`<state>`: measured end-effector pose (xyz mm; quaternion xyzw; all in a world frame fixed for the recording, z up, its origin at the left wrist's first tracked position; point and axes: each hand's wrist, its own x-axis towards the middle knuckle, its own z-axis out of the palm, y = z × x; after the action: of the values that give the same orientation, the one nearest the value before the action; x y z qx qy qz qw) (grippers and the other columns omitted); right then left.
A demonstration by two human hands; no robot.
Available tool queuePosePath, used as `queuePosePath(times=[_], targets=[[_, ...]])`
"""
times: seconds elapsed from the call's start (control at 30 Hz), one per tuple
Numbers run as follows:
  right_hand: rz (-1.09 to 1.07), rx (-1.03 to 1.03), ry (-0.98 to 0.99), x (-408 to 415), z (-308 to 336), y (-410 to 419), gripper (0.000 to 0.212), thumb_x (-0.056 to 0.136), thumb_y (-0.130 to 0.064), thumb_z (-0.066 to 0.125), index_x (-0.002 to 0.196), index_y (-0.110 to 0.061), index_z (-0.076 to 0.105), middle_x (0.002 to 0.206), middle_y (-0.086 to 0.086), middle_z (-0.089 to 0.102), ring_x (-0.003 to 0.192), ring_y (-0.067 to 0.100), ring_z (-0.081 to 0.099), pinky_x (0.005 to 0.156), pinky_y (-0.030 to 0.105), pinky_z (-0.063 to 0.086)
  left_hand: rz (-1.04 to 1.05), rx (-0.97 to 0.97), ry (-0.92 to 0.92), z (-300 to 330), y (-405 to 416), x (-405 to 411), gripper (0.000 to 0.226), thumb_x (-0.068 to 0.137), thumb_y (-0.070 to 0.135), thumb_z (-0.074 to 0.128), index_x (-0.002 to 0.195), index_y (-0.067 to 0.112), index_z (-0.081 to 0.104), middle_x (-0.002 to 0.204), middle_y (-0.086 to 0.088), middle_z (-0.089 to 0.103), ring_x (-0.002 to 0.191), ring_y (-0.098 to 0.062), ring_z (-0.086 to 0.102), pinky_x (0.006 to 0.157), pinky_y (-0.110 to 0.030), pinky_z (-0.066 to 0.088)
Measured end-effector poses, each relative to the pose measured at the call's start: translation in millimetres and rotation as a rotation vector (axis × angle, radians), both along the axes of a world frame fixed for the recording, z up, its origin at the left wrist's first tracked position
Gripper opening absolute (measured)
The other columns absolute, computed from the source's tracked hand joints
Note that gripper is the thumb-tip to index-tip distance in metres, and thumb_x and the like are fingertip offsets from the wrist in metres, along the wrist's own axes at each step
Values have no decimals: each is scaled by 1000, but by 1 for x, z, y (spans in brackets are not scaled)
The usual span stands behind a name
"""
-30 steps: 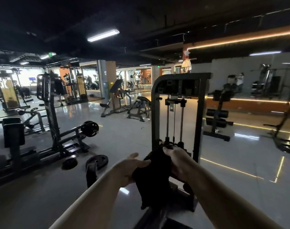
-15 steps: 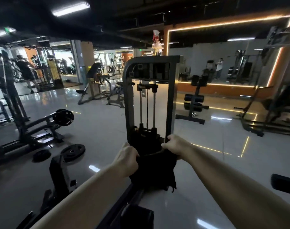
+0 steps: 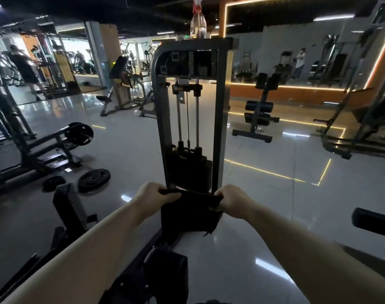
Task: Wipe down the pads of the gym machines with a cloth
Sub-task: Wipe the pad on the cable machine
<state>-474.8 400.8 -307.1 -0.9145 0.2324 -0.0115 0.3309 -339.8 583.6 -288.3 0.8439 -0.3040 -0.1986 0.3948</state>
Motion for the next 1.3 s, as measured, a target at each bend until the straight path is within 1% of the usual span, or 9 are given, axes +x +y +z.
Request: queuePosePath(times=[0.13,0.27,0.37,0.57,0.7,0.9,1.03,1.17,1.3], targets=[[-10,311,-56,1,-18,-1,10,84,-16,71,74,-13,68,69,-3,58,68,7,53,65,18,40,109,-117,144,-34,3,5,34,91,38,61,82,5,66,81,-12,69,76,-25,65,77,-44,57],[-4,826,-218,4,-38,16,13,93,-14,57,101,-10,67,91,2,70,89,13,66,83,22,49,228,-178,85,-66,5,12,26,95,37,55,88,14,63,81,0,67,75,-16,65,66,-31,56],[-14,1205,-316,13,-59,37,22,95,-17,53,109,-2,58,80,6,64,68,16,65,59,19,50,228,-191,51,-90,4,24,28,95,37,56,94,11,66,82,2,67,75,-13,65,66,-26,54],[-321,1518,-316,38,-117,80,17,93,-13,47,85,-3,58,61,5,62,51,16,62,47,22,49,189,-111,10,-148,7,58,29,92,37,58,95,9,66,89,-3,67,83,-19,63,72,-30,49],[-579,1598,-467,45,-159,89,33,80,-16,56,109,-2,63,85,14,72,73,26,71,61,30,57,216,10,6,-193,21,81,30,97,36,50,102,10,65,83,6,60,78,-12,53,66,-24,34],[-729,1318,-535,54,-194,88,25,90,-8,54,113,-3,63,104,21,68,93,34,67,66,38,58,101,187,175,-269,40,95,37,101,29,40,128,9,57,123,-7,61,114,-23,54,91,-28,40],[-584,979,-282,77,-224,113,19,89,-16,64,107,-11,62,101,11,66,92,26,65,73,31,53,91,148,438,-293,38,88,46,104,31,34,144,11,39,147,-6,41,135,-21,38,113,-31,27],[-401,404,-212,90,-264,128,14,94,-34,56,89,-24,64,102,-6,66,93,5,60,80,25,46,204,66,603,-298,36,89,50,102,42,31,140,12,45,141,-7,46,130,-24,43,104,-32,34],[-244,-105,23,102,-286,119,53,96,-51,32,138,-22,47,149,-2,40,138,15,33,114,35,22,182,51,690,-297,39,93,56,100,51,28,142,18,43,144,-8,44,131,-26,42,109,-38,34]])
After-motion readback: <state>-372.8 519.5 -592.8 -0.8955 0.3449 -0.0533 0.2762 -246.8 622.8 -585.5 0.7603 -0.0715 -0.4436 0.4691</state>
